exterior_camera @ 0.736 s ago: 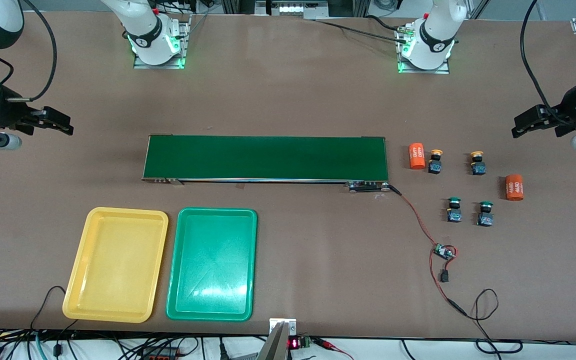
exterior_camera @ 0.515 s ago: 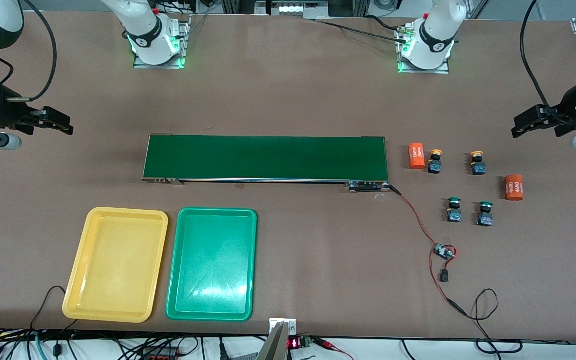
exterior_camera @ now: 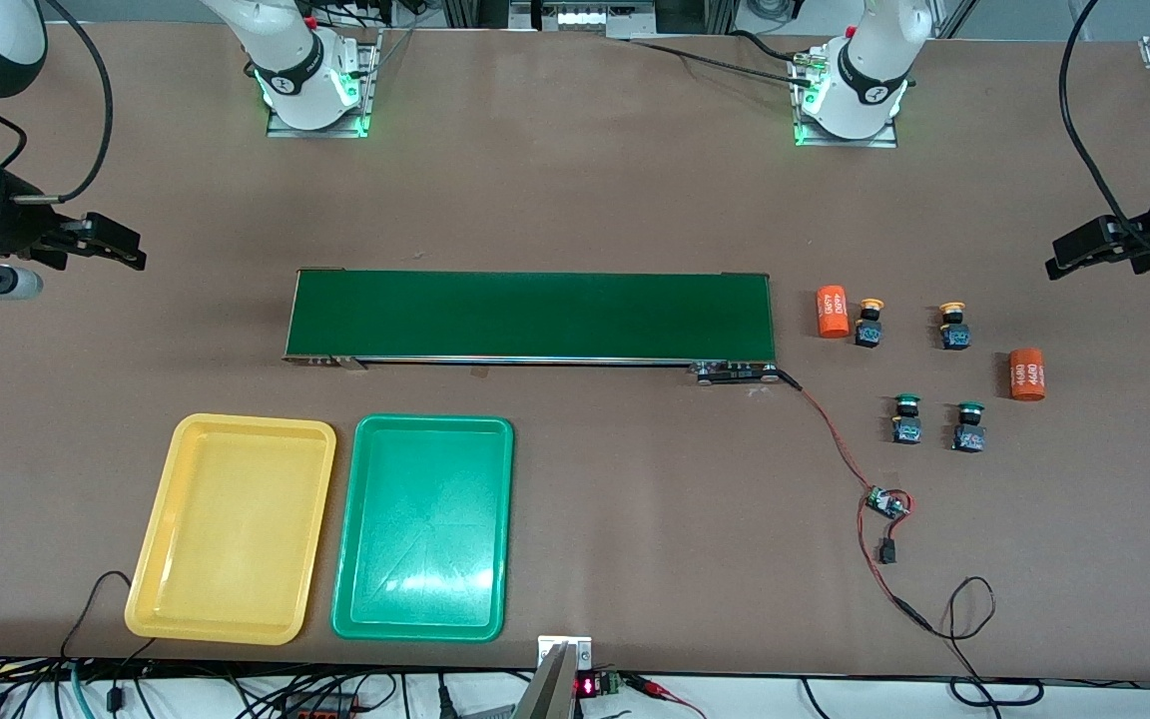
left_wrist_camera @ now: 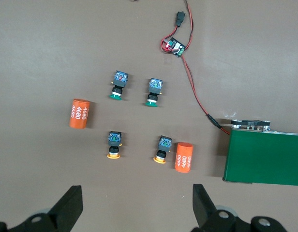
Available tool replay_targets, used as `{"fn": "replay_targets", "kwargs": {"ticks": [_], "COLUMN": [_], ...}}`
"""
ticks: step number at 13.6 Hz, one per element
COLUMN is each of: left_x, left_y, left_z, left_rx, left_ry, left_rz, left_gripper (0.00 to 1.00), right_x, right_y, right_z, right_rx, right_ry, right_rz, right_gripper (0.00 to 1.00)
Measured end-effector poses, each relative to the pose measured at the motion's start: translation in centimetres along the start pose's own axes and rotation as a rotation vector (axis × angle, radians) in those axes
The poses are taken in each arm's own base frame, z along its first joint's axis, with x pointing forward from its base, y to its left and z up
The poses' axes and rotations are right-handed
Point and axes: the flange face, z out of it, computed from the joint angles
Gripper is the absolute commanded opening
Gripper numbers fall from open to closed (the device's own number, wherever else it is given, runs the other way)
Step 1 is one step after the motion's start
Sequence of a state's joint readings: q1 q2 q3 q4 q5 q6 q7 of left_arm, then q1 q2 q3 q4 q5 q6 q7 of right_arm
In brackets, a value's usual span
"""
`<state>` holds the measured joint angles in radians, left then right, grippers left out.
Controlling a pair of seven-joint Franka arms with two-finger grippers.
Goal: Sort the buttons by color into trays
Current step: 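Move the left gripper down to a green-based black button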
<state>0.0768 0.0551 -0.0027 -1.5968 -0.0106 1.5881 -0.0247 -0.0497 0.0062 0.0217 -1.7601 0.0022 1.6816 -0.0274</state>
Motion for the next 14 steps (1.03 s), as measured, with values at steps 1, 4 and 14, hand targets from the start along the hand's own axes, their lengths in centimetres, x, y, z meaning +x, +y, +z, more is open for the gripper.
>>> {"fn": "replay_targets", "kwargs": {"ticks": [1, 4, 14], "left_x": [0.4, 2.5, 8.5], "left_y": [0.1, 0.5, 2.7], "left_z": [0.8, 4.9, 22.3], "left_rx": [0.002, 0.004, 0.004], "left_ry": [-0.012, -0.072, -0.143], "left_rz": [0.002, 0.008, 0.041], "left_gripper": [1.00, 1.00, 1.00], "right_x": [0.0, 0.0, 0.0], "right_y": [0.0, 0.0, 0.0], "right_z": [0.0, 0.0, 0.0], "right_rx": [0.000, 0.001, 0.001], "right_ry": [0.000, 0.000, -0.001], "right_rz": [0.000, 0.000, 0.001], "right_gripper": [1.00, 1.00, 1.00]}}
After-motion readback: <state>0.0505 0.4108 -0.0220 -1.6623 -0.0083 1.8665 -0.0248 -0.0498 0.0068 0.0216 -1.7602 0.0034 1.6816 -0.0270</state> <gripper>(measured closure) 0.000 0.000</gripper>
